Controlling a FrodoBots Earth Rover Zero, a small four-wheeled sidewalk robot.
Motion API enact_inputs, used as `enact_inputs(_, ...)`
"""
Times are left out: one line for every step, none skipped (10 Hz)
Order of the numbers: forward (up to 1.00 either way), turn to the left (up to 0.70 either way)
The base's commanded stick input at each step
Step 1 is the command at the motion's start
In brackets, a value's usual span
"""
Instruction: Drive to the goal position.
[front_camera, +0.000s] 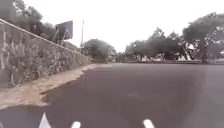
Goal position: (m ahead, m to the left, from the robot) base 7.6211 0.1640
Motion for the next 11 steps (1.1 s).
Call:
enact_inputs(0.70, -0.35)
enact_inputs(0.70, -0.35)
enact_inputs(0.70, -0.35)
enact_inputs(0.70, 0.00)
enact_inputs(0.70, 0.00)
enact_inputs(0.70, 0.00)
enact_inputs(0.70, 0.00)
enact_inputs(0.70, 0.00)
enact_inputs(0.70, 0.00)
enact_inputs(0.70, 0.00)
enact_inputs(0.70, 0.00)
